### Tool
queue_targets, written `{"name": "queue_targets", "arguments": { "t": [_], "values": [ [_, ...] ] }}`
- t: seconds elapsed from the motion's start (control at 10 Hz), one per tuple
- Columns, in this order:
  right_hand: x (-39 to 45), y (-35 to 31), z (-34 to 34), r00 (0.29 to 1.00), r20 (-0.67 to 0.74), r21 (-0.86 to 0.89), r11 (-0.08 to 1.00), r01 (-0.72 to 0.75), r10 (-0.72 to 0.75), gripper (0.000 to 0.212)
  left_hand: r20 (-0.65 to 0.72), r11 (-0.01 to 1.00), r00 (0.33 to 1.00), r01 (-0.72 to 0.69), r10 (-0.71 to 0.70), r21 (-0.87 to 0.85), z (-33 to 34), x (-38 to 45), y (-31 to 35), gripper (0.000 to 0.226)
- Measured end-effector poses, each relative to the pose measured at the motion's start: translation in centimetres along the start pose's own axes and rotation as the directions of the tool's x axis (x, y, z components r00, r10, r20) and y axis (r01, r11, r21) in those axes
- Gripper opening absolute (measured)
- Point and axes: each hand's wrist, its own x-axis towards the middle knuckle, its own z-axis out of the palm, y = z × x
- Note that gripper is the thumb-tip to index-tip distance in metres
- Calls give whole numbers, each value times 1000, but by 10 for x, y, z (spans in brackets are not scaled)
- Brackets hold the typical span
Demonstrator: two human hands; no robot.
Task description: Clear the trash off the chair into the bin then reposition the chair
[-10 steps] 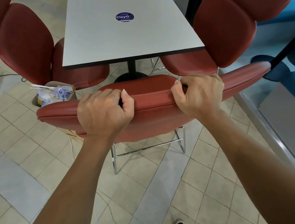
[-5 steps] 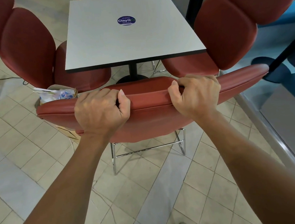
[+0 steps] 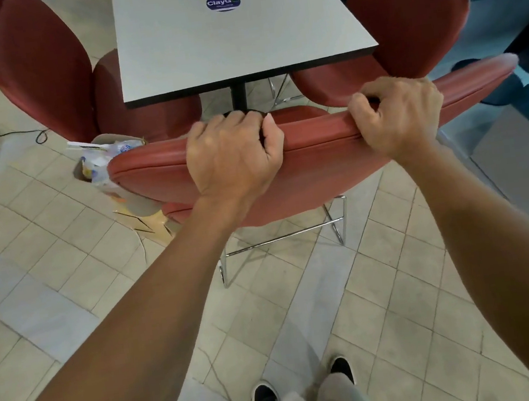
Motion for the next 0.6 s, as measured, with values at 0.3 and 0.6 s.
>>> {"name": "queue_targets", "arguments": {
  "t": [0.3,0.6],
  "values": [
    [16,-70,-12,924,365,133,977,-169,110,26,409,980,911,131,-60,-147,-18,38,-10,38],
    [71,-107,17,863,506,153,985,-79,-9,30,561,951,816,267,-137,-158,11,109,-63,32]
  ]
}}
